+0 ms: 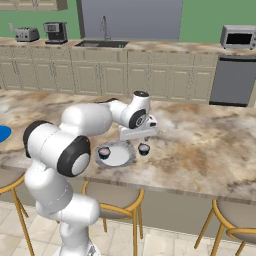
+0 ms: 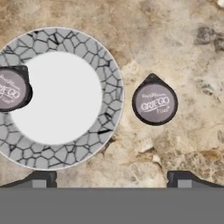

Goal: Place two yogurt containers on each plate.

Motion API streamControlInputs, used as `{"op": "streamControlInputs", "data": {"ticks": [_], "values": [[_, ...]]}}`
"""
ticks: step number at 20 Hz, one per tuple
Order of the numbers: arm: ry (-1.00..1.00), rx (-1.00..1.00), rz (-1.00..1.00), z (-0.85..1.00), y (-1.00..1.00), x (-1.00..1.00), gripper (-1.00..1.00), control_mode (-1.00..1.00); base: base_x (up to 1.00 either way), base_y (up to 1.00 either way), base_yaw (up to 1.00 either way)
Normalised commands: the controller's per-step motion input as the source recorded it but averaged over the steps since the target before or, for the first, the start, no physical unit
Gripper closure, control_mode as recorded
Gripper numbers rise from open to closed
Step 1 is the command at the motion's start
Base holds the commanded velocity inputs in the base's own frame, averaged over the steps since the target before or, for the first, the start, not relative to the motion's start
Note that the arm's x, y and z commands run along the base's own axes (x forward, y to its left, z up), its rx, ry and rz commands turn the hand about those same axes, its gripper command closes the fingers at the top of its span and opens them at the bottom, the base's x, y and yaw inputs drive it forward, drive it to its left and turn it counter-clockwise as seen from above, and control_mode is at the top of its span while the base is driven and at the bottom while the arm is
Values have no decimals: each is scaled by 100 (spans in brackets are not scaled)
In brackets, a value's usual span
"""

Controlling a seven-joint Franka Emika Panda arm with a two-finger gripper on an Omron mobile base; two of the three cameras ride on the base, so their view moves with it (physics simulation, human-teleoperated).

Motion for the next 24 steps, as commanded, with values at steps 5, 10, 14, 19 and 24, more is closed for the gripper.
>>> {"op": "streamControlInputs", "data": {"ticks": [5, 10, 14, 19, 24], "values": [[0, -12, 2, -13, 0, 10, -100, -100, 0, 0, 0], [2, -3, 0, -15, 0, 12, -100, -100, 0, 0, 0], [1, -1, 0, -15, 0, 11, -100, -100, 0, 0, 0], [1, 0, 2, -14, -5, 15, -100, -100, 0, 0, 0], [0, 0, 3, -16, -6, 19, -100, -100, 0, 0, 0]]}}
